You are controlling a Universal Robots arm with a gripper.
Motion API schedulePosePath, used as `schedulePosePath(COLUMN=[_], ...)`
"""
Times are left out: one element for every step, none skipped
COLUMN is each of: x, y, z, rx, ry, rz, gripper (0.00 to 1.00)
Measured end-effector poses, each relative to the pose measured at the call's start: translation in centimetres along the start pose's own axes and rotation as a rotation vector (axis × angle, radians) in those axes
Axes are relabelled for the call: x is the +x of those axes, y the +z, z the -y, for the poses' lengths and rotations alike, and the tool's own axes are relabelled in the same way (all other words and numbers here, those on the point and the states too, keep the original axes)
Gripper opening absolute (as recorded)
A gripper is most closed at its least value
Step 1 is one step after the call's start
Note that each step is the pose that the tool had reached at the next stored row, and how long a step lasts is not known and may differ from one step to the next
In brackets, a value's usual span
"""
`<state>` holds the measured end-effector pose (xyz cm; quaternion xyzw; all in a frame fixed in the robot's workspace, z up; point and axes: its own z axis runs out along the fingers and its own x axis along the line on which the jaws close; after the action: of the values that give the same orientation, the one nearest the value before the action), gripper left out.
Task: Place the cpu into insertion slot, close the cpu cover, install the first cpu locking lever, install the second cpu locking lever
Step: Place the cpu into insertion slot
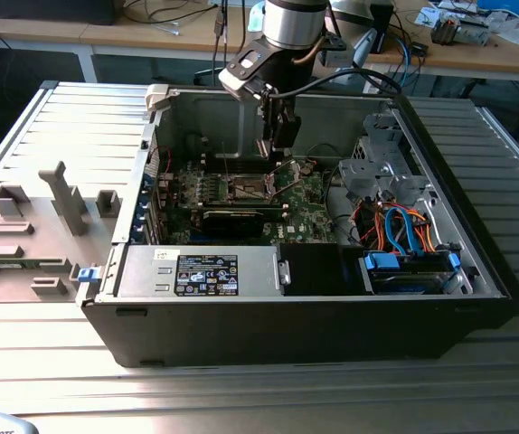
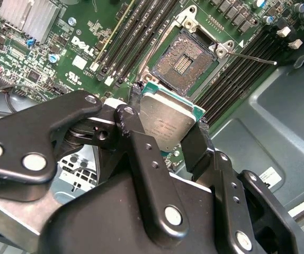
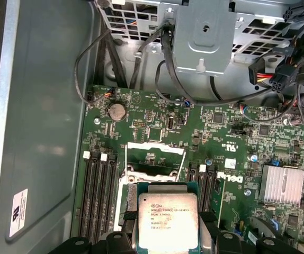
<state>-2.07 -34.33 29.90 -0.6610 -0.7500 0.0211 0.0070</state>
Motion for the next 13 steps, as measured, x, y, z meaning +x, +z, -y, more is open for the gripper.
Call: schedulePosePath(x=[0.0,0.0,0.0,0.0,0.0,0.0,0.0,0.0,0.0,0.0,0.0,0.0,0.0], y=[0.0,0.0,0.0,0.0,0.0,0.01,0.01,0.01,0.01,0.01,0.01,0.01,0.01], z=[0.0,0.0,0.0,0.0,0.0,0.0,0.0,0.0,0.0,0.0,0.0,0.0,0.0], rx=[0.0,0.0,0.0001,0.0,0.0,0.0001,0.0001,0.0001,0.0002,0.0001,0.0002,0.0001,0.0002], ry=[0.001,0.002,0.002,0.003,0.004,0.005,0.006,0.007,0.008,0.008,0.009,0.01,0.01], rz=[0.0,-0.0001,-0.0001,-0.0001,-0.0001,-0.0002,-0.0002,-0.0003,-0.0003,-0.0004,-0.0004,-0.0004,-0.0005], gripper=[0.54,0.54,0.54,0.54,0.54,0.54,0.54,0.54,0.54,0.54,0.54,0.54,0.54])
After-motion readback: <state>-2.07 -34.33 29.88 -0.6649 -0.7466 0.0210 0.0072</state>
